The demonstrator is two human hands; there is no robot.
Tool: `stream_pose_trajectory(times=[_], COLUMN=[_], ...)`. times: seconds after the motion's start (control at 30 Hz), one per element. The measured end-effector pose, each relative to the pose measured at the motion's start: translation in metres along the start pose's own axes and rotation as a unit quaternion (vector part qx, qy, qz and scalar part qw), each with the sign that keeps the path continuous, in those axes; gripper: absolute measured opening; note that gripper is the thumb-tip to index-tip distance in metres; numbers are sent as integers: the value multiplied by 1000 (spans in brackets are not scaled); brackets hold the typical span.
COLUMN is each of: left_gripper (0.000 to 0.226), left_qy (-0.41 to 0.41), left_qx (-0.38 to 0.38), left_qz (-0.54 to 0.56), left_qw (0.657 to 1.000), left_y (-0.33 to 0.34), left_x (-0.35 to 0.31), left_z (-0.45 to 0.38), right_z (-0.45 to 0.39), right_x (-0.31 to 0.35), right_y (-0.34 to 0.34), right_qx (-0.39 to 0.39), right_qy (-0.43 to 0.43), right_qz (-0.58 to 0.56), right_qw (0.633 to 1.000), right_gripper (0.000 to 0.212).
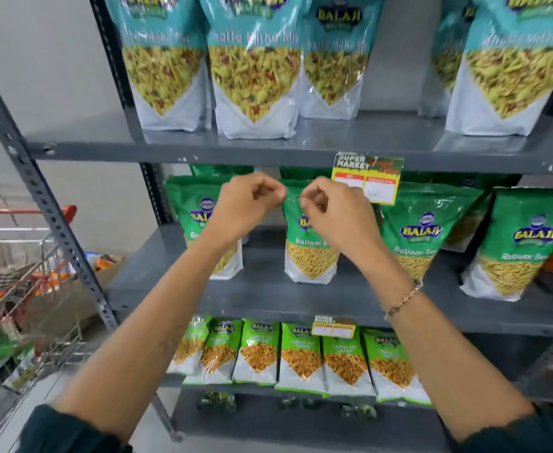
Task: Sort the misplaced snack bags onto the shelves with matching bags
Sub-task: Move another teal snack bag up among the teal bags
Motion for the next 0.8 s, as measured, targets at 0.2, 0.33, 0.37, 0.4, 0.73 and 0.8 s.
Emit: stream_pose_trajectory(times=[0.2, 0.33, 0.37, 0.4, 0.73, 0.8], left_gripper=[36, 65, 68, 69, 61, 52], left_qy=[96, 20, -2, -16, -57, -64], left_qx=[-196, -195, -180, -165, -81, -67], left_qz=[-40, -52, -58, -67, -148, -152], left_qw=[975, 979, 982, 984, 984, 984], left_y=[-41, -66, -71, -74, -66, -60], left_x=[-48, -33, -28, -24, -19, -19], left_z=[-40, -80, -88, -95, -117, -124], right_z=[-79, -125, -133, -140, -172, -177], right_x=[26, 21, 21, 21, 7, -2], right_y=[-41, -28, -25, -22, -1, -7], right_qx=[-91, 11, 44, 72, 66, 62], right_qy=[-19, 46, 62, 74, 112, 133], right_qz=[-171, -209, -220, -229, -272, -289], right_qw=[981, 977, 973, 968, 953, 946], right_gripper=[13, 49, 61, 71, 76, 72])
Point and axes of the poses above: each hand's wrist, its own z-axis away from the middle knuckle, its own y-axis out of the palm, x = y × z, the point moved 1 cm from there along -z, towards the middle knuckle, and after that the axes turned 7 degrees about z, right-handed, at the moved point
